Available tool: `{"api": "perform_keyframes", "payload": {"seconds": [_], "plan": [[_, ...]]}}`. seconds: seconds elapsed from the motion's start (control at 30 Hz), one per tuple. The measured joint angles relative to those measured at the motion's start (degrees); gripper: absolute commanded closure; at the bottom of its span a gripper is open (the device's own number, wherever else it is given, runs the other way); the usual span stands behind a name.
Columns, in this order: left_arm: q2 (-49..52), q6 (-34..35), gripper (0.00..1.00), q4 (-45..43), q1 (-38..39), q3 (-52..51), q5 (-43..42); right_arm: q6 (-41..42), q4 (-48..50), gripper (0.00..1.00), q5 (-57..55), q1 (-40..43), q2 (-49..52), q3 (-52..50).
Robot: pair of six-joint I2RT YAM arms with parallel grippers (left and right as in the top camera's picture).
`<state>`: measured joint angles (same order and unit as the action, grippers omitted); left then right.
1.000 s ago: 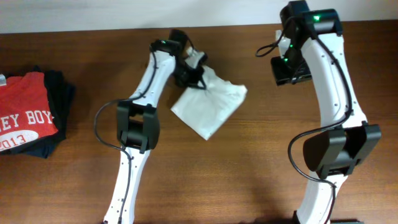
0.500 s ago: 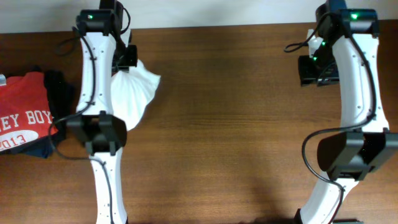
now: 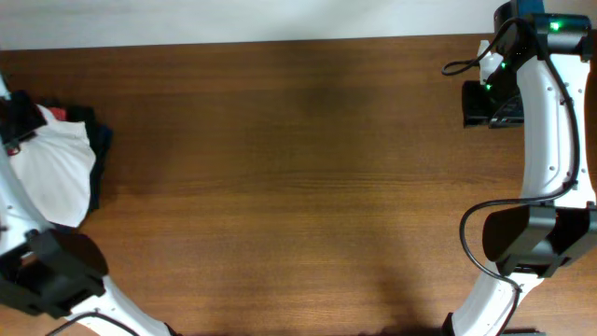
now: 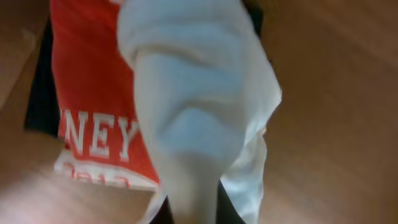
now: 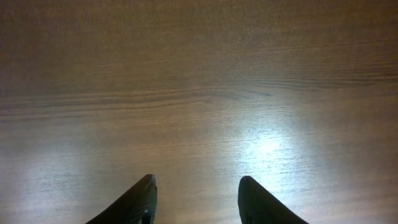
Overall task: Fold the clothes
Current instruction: 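Carry the bundle left and place it on the red shirt stack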
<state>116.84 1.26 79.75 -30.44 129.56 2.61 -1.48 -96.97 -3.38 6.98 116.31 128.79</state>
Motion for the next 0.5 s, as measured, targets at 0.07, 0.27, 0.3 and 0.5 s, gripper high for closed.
{"api": "perform_keyframes", "payload": {"seconds": [0.07,0.27,0.3,0.5], "plan": [[2.4,-1.9,1.0,-3.4,-1.9,0.0,-3.4,0.0,0.0,0.54,0.0,0.0,0.0,0.0],[9.3,-4.3,1.0,-8.7,-5.8,-0.1,-9.1,0.0,0.0,0.54,0.0,0.0,0.0,0.0],[9.4,-4.3,1.0,-9.3,-6.5,-0.3,-9.4,0.0,0.0,0.54,0.0,0.0,0.0,0.0],[9.4,-4.8,0.87,-15.2,-12.9,-0.3,-10.2,0.0,0.0,0.54,0.0,0.0,0.0,0.0]]}}
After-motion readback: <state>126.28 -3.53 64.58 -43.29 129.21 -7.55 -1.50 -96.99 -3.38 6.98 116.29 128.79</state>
